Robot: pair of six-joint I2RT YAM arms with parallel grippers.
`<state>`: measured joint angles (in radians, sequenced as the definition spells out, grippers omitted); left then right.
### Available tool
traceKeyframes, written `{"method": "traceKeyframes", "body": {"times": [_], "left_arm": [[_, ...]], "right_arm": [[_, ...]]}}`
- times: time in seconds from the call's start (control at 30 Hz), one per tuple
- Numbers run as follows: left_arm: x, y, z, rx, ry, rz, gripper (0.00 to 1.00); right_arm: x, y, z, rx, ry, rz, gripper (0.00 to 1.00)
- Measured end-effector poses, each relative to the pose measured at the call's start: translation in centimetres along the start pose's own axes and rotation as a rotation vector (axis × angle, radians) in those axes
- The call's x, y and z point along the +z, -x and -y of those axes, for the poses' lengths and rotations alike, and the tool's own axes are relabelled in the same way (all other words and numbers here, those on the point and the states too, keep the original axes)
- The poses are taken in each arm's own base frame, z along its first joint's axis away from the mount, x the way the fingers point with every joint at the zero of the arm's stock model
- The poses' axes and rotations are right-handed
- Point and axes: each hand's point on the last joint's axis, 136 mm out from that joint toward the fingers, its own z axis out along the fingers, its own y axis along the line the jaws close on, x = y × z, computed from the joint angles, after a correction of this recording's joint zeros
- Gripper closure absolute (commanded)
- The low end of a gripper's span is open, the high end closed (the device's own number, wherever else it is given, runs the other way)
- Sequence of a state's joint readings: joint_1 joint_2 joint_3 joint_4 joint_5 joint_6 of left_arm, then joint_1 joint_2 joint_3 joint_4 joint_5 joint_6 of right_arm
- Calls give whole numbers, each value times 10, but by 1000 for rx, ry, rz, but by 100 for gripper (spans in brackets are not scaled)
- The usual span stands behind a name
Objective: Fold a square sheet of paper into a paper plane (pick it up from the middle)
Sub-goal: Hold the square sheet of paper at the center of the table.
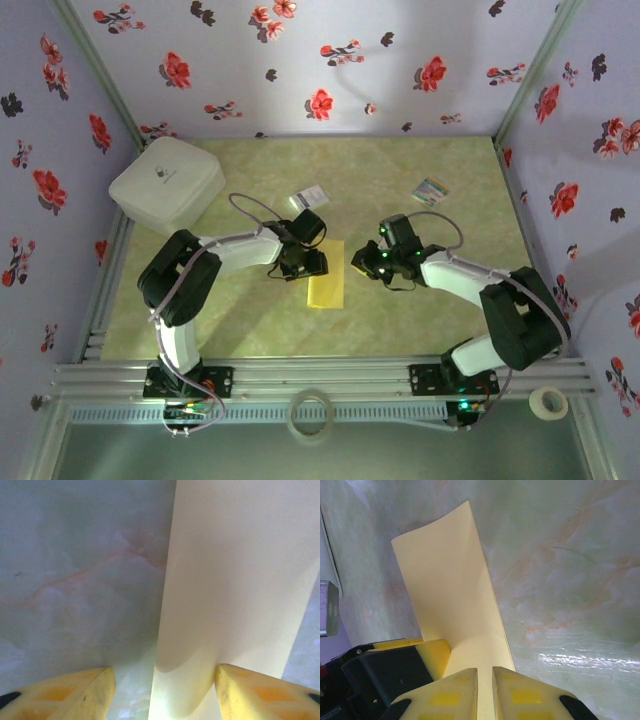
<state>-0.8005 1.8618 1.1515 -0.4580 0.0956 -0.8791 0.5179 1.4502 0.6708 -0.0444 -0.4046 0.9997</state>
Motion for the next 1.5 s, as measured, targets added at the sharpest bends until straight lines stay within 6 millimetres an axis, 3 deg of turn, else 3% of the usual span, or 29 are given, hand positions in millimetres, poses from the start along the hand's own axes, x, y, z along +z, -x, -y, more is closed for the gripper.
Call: {"method": "traceKeyframes", "body": {"times": [0.23, 0.37, 1.0, 1.5], "left_arm": [[0, 0, 0, 0, 0, 0, 42], [0, 0, 0, 0, 0, 0, 42], [0, 0, 0, 0, 0, 0, 42], [-3, 0, 4, 3, -12, 9, 38]], "right_arm": [[9, -5, -4, -12, 0, -26, 92], [13, -6, -6, -15, 2, -31, 100], [58, -18, -12, -47, -45, -120, 100], [60, -18, 4, -192, -106, -152, 100]]}}
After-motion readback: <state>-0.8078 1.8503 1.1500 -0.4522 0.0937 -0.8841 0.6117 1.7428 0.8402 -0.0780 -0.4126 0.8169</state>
